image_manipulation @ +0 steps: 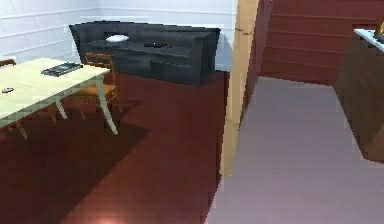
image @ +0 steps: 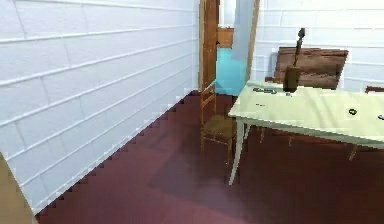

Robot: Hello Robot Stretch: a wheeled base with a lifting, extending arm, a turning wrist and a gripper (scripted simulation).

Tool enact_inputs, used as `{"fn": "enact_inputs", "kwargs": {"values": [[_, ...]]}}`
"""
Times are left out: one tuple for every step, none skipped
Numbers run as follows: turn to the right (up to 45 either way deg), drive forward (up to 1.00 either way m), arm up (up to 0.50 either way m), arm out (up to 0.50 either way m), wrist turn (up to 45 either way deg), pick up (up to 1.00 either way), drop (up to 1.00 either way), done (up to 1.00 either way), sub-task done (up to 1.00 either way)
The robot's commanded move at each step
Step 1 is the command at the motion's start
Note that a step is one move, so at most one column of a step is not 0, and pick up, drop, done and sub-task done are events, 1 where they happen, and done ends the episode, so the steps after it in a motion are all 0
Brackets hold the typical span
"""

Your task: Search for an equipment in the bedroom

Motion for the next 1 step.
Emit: {"fn": "enact_inputs", "kwargs": {"values": [[0.0, 0.35, 0.0, 0.0, 0.0, 0.0, 0.0, 0.0, 0.0]]}}
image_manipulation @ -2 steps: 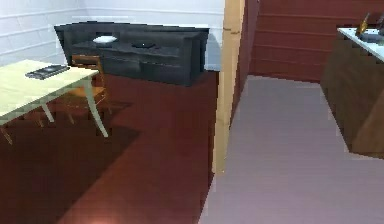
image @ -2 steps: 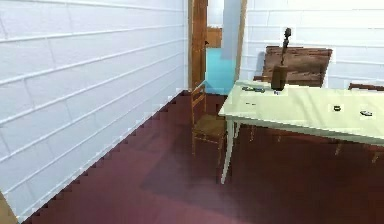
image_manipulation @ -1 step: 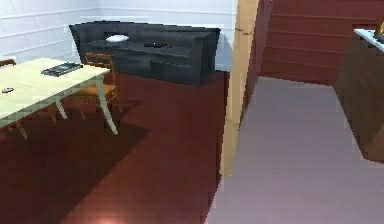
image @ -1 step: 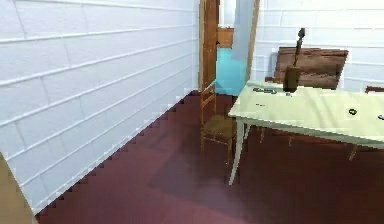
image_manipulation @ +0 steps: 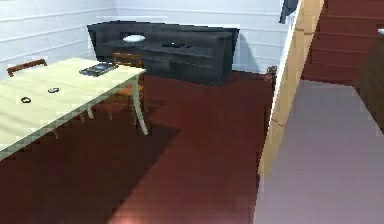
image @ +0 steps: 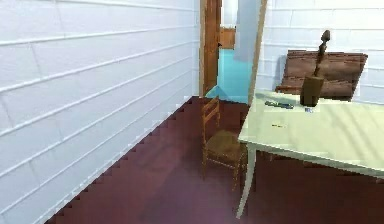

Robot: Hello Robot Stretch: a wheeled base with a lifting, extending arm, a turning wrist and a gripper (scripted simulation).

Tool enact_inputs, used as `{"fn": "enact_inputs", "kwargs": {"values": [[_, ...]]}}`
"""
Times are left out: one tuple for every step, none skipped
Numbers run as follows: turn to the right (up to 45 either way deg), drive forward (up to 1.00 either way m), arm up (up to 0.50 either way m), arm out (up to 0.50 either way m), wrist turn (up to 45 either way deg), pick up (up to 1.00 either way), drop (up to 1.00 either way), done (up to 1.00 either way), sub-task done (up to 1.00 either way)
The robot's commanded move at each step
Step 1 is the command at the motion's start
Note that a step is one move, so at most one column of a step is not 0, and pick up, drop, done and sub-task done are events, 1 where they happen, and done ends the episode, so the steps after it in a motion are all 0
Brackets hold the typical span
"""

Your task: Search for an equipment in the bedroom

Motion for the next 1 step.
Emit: {"fn": "enact_inputs", "kwargs": {"values": [[-9.0, 0.0, 0.0, 0.0, 0.0, 0.0, 0.0, 0.0, 0.0]]}}
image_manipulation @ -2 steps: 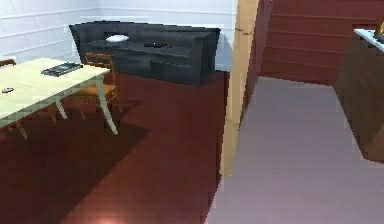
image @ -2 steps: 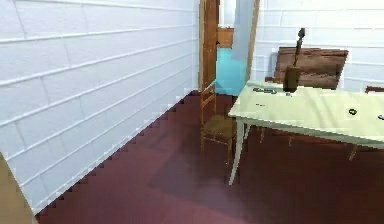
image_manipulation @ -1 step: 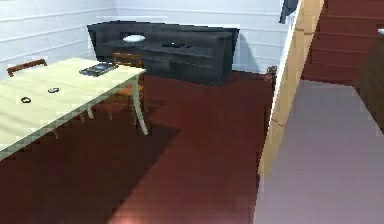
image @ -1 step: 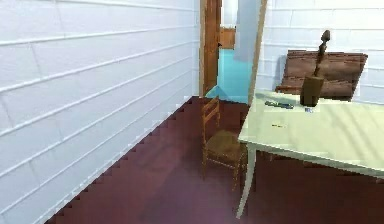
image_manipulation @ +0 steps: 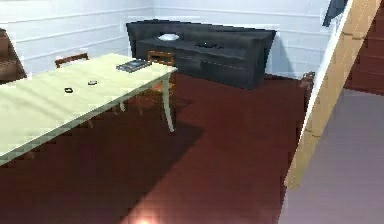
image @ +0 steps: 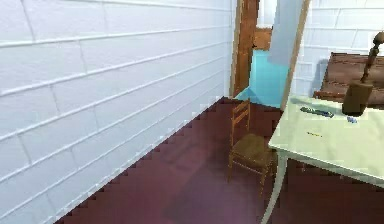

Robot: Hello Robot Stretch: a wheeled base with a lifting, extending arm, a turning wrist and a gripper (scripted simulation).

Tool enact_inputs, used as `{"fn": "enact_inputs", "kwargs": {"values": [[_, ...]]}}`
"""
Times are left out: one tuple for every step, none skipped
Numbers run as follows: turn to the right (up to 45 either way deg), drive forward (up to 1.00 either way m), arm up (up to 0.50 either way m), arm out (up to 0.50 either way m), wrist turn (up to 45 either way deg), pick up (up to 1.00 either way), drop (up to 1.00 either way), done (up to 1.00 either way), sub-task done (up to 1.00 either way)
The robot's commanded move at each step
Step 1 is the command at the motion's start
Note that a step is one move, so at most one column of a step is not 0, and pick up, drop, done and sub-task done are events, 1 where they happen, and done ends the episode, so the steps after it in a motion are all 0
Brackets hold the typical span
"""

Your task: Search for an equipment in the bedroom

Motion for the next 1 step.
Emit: {"fn": "enact_inputs", "kwargs": {"values": [[0.0, 1.0, 0.0, 0.0, 0.0, 0.0, 0.0, 0.0, 0.0]]}}
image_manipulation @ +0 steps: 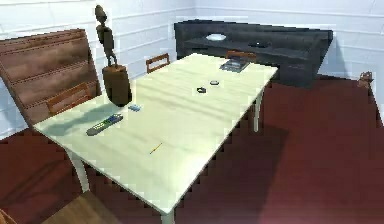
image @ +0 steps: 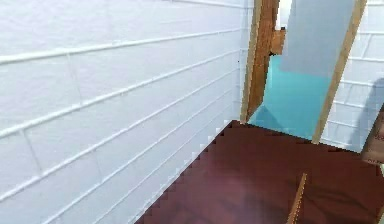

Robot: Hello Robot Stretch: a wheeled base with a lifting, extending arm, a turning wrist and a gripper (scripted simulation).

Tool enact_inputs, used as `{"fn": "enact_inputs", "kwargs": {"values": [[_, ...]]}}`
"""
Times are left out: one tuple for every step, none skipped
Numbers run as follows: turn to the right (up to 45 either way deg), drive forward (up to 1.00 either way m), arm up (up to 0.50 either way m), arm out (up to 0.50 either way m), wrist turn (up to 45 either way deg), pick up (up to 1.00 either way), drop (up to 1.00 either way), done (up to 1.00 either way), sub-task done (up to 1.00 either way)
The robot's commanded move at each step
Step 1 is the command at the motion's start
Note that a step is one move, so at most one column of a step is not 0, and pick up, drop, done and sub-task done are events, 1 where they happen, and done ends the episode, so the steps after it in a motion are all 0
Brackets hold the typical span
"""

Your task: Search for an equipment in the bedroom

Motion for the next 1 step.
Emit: {"fn": "enact_inputs", "kwargs": {"values": [[-3.0, 0.0, 0.0, 0.0, 0.0, 0.0, 0.0, 0.0, 0.0]]}}
